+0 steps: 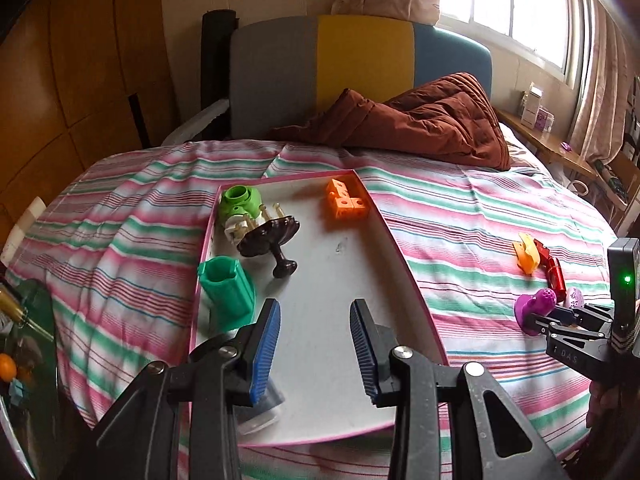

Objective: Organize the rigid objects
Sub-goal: 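Hold the purple suction-cup toy raised in the right tool, then carry the purple toy over the tray with the right tool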

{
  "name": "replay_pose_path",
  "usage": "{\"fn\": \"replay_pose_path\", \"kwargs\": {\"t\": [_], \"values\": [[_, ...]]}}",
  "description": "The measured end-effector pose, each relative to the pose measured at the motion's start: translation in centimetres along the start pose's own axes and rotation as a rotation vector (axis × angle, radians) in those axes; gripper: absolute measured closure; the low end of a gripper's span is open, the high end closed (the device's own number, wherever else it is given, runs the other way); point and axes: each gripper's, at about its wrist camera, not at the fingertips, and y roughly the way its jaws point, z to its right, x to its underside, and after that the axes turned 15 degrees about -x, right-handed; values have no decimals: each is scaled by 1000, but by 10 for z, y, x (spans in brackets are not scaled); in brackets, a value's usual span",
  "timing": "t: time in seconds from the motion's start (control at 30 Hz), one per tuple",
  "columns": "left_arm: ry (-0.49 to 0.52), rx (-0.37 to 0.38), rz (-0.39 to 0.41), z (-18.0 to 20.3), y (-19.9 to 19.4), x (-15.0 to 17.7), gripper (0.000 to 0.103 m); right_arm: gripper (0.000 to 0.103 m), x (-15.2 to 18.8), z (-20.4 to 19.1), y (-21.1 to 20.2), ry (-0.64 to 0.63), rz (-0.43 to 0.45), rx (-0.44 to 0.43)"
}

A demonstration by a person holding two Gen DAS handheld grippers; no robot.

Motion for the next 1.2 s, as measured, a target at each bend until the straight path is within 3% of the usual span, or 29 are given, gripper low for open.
{"fn": "replay_pose_path", "kwargs": {"t": [0.77,1.03,1.2], "values": [[3,-11,11,-14,-10,9,67,71,0,-2,1,-4,7,16],[-17,-21,27,-32,-14,13,67,72,-2,-11,2,10,8,37],[-42,-30,29,-47,-15,16,67,72,-10,-29,-4,15,31,5]]}}
